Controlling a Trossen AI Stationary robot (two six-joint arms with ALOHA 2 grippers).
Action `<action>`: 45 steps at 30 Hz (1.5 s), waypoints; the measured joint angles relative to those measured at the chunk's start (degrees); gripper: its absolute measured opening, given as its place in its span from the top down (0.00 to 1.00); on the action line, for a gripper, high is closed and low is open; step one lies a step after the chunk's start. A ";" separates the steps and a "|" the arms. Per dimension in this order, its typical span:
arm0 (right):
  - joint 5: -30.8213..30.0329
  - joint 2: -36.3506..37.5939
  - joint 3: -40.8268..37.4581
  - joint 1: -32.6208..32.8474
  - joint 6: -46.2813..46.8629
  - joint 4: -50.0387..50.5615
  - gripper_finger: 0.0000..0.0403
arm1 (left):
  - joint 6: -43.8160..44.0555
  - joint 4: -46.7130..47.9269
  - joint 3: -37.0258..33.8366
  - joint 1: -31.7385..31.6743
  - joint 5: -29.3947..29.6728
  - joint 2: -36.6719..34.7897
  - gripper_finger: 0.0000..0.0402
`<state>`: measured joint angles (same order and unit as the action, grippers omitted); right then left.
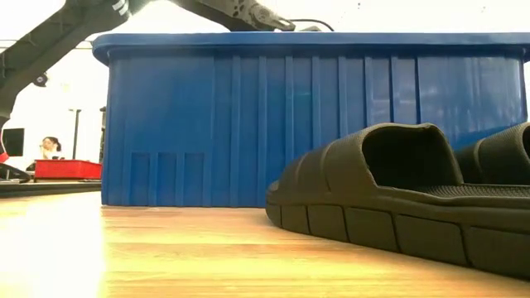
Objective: Pick and place slides into bin
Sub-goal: Put the black slide into the blue bin
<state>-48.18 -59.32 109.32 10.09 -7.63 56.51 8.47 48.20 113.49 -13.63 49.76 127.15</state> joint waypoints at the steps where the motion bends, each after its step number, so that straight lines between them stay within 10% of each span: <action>1: 0.00 -0.01 0.00 0.00 0.03 0.00 0.44 | 0.02 -0.04 -0.04 0.00 -0.33 0.00 1.00; 12: 0.04 0.01 0.00 0.02 0.05 0.20 0.44 | 0.16 1.89 -0.47 0.35 -6.27 1.33 1.00; 45: 0.11 0.01 0.00 0.02 -0.36 0.17 0.44 | -4.63 -18.29 -8.67 -0.43 0.02 3.69 1.00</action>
<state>-48.07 -59.31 109.32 10.11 -7.99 56.69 3.84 29.91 104.81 -14.05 49.78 130.85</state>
